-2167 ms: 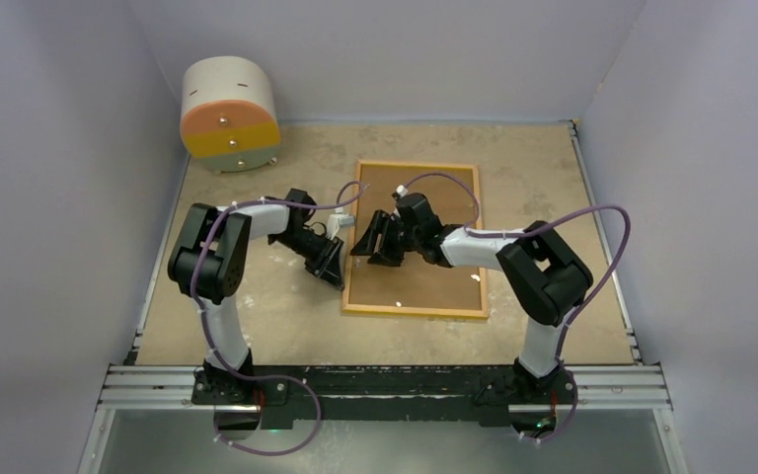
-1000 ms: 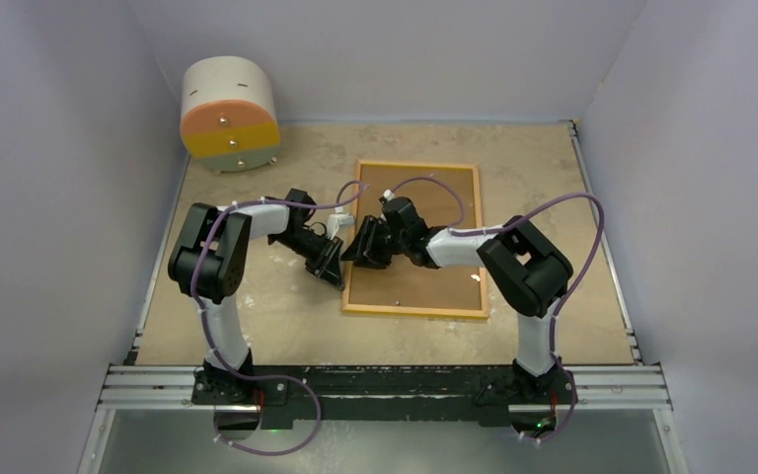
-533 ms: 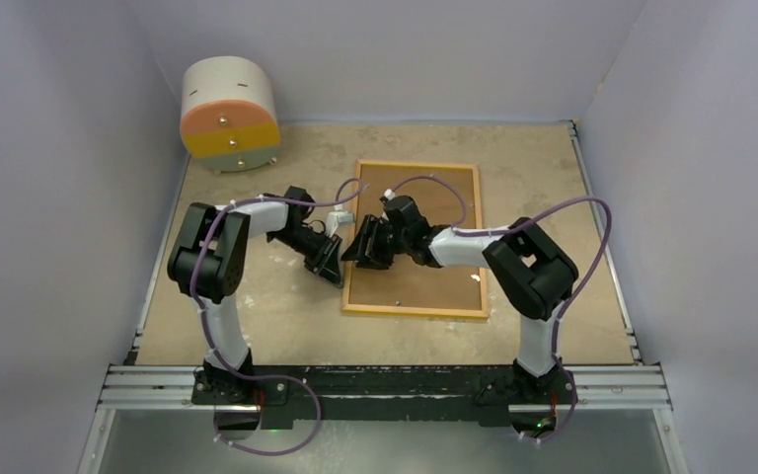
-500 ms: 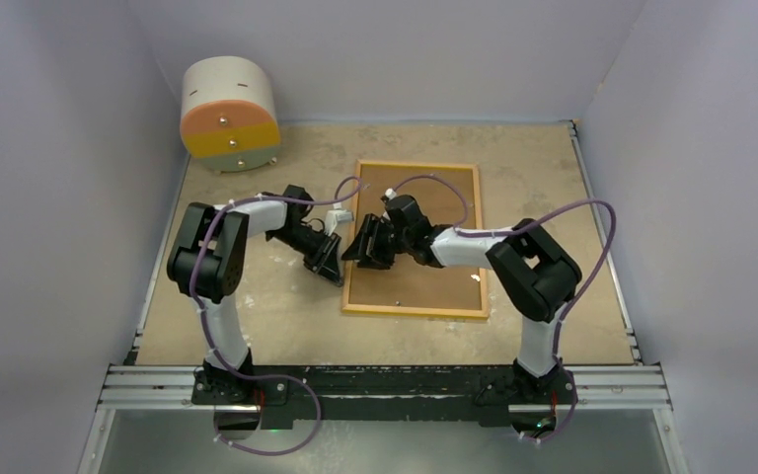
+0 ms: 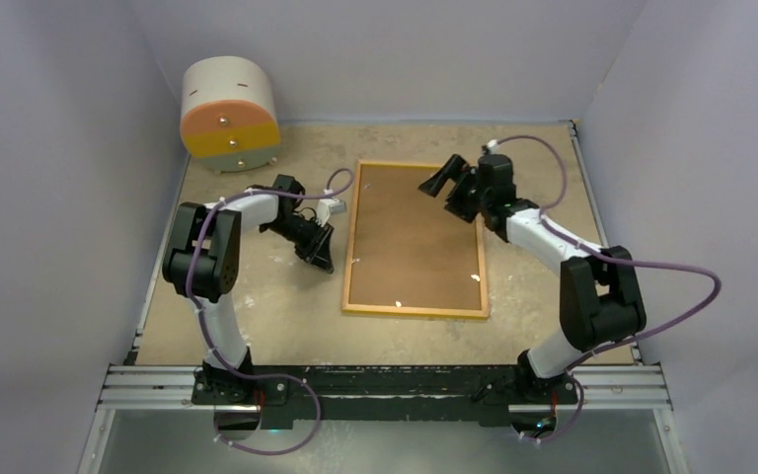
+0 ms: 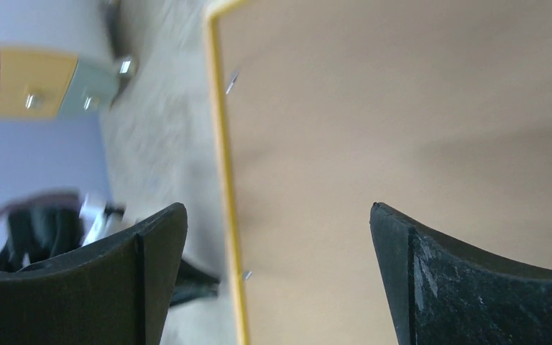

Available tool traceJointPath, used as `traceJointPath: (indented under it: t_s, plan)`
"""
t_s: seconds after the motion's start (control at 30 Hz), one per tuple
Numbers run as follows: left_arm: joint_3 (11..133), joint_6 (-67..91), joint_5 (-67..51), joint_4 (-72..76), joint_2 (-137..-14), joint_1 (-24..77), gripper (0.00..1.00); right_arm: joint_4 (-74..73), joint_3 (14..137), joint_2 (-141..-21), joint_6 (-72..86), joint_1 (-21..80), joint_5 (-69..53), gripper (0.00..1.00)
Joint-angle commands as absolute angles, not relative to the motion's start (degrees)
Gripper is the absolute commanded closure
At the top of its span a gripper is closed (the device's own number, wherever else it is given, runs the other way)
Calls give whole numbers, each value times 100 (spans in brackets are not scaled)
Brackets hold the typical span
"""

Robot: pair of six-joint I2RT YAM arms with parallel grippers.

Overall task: Put the photo into the frame
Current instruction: Install the photo frame at the center of the board.

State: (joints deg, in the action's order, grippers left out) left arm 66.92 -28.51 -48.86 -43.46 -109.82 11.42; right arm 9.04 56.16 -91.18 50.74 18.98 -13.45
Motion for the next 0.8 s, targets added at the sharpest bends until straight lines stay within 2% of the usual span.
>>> traceJointPath:
  t_s: [0.0, 0.2, 0.47, 0.63, 0.77]
  plan:
    - [6649, -3184, -4235, -4057, -10757, 1408, 80, 395, 5979, -8940, 4119, 1126, -276, 1]
    - [6352, -3159, -4116, -3887, -10646, 1761, 80, 638, 6243, -9650, 4008, 402, -92, 1]
    - [6240, -3282, -4590, -4196, -10509, 2083, 80, 864, 6675, -10524, 3925, 377, -474, 1]
    - [6811, -4222, -5335, -5369, -10426, 1909, 77, 614, 6946, -10542, 4042, 376, -325, 1]
    - [7799, -3852, -5539, -5297, -10842, 1172, 73, 920, 7005, -10235, 4175, 410, -89, 2]
